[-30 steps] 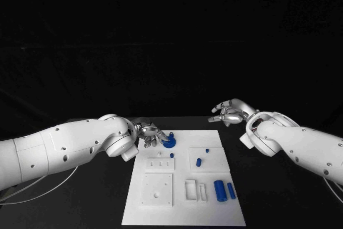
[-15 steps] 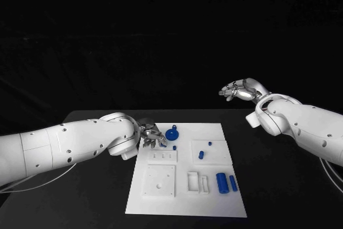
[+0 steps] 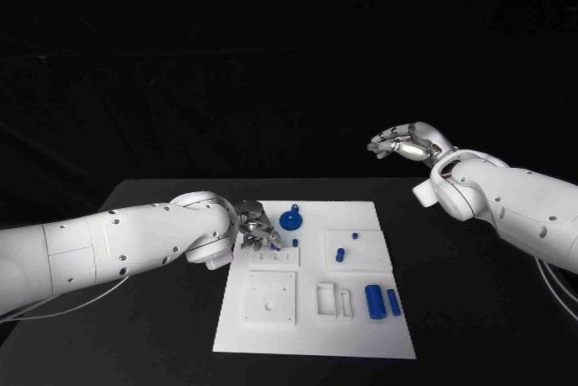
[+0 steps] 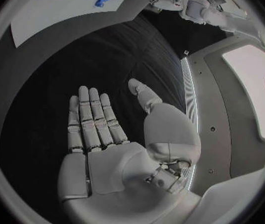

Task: Assemble the parts on the task board

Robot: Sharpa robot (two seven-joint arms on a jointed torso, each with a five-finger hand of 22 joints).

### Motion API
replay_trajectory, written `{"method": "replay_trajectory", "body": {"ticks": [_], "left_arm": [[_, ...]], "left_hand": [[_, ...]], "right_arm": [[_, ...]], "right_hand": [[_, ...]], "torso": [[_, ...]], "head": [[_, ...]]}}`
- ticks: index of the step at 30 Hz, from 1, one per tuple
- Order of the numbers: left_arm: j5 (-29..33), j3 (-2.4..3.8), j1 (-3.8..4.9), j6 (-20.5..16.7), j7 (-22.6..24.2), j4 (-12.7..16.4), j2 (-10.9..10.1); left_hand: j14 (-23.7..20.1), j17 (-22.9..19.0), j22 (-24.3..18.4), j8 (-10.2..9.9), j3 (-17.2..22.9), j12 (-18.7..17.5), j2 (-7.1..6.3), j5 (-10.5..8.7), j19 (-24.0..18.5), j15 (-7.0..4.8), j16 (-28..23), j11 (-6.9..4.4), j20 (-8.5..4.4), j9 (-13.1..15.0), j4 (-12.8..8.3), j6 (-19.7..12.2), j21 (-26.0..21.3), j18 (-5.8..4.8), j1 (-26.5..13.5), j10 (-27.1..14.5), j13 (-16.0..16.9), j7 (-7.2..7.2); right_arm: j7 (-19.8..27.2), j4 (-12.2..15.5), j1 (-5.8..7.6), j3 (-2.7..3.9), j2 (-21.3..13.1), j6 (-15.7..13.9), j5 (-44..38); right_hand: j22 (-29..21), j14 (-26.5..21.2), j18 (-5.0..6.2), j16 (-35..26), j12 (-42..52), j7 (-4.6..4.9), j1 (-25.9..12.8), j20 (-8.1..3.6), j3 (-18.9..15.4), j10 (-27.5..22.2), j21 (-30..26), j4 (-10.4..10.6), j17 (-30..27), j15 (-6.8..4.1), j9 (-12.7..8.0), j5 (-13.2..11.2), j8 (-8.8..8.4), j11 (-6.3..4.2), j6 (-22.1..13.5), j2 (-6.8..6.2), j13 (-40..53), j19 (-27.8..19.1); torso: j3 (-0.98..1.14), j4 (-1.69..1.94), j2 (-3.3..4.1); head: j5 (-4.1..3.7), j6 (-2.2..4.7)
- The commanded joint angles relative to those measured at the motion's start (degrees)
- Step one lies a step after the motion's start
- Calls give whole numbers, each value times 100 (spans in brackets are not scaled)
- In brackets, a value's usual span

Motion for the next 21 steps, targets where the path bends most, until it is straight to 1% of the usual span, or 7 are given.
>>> {"method": "replay_trajectory", "body": {"ticks": [1, 3, 6, 10, 12, 16, 21], "left_arm": [[-261, 5, -19, 223, -28, -35, 34], [-290, 5, -39, 240, -29, -43, 44], [-300, 5, -80, 231, -26, -55, 67], [-333, 6, -91, 203, -18, -72, 89], [-334, 6, -91, 155, -24, -81, 83], [-335, 5, -91, 100, -26, -137, 93], [-335, 5, -118, 115, 6, -228, 148]], "left_hand": [[363, -12, 9, -47, -10, 58, 32, -21, 29, -377, 38, -137, -718, 1334, 83, 647, 5, 80, -75, -146, 11, -521], [357, -22, 12, -62, -17, 88, 75, -38, 29, -379, 56, -140, -716, 1345, 134, 656, 4, 79, -125, -160, 12, -523], [357, -25, 18, -67, -16, 115, 77, -31, 31, -384, 75, -145, -719, 1355, 134, 669, 8, 83, -134, -163, 16, -528], [361, -30, 31, -78, -11, 177, 85, 6, 36, -395, 123, -155, -723, 1378, 132, 697, 18, 88, -152, -167, 25, -539], [362, -31, 35, -81, -9, 193, 90, 15, 38, -398, 136, -158, -724, 1384, 131, 703, 21, 90, -155, -170, 28, -541], [358, -34, 39, -90, -11, 219, 88, 15, 38, -403, 154, -161, -724, 1391, 136, 707, 24, 91, -171, -174, 31, -543], [353, -36, 43, -96, -8, 238, 86, 11, 38, -406, 168, -163, -724, 1398, 138, 711, 25, 92, -178, -179, 33, -545]], "right_arm": [[194, 32, 10, 5, 9, 205, 39], [191, 52, 11, 5, 7, 206, 39], [185, 36, 12, 5, 23, 251, 37], [170, 34, 12, 5, 27, 253, 25], [164, 39, 12, 5, 24, 243, 20], [152, 51, 13, 4, 21, 242, 15], [141, 82, 13, 4, 14, 237, 7]], "right_hand": [[-5, -1, -41, -52, -83, 146, 47, 11, -47, 33, -40, -4, -37, 54, -18, 53, -5, 16, -56, -26, -65, -77], [-3, -13, -42, -73, -126, 152, 39, 20, -60, 36, -54, -3, -56, 63, -27, 86, -10, 25, -70, -38, -101, -100], [1, -21, -42, -88, -160, 156, 38, 27, -69, 40, -66, -3, -72, 72, -34, 100, -15, 33, -81, -45, -131, -122], [8, -35, -43, -107, -195, 158, 32, 34, -90, 49, -79, -7, -89, 82, -41, 125, -15, 42, -87, -69, -162, -147], [10, -36, -43, -109, -200, 159, 32, 36, -94, 52, -80, -7, -91, 84, -43, 128, -16, 45, -89, -72, -168, -151], [13, -37, -42, -112, -209, 160, 34, 37, -98, 57, -82, -7, -96, 85, -45, 131, -16, 48, -90, -75, -177, -155], [17, -40, -42, -118, -220, 162, 30, 41, -105, 66, -84, -3, -101, 87, -47, 135, -16, 51, -92, -76, -188, -161]], "torso": [[-2, 3, -2], [-7, 8, 0], [-9, 13, -1], [-16, 13, -8], [-14, 12, -8], [-4, 4, -11], [-7, 10, -9]], "head": [[-10, -31], [-20, -43], [-26, -54], [-15, -74], [-26, -90], [-36, -90], [-46, -92]]}}
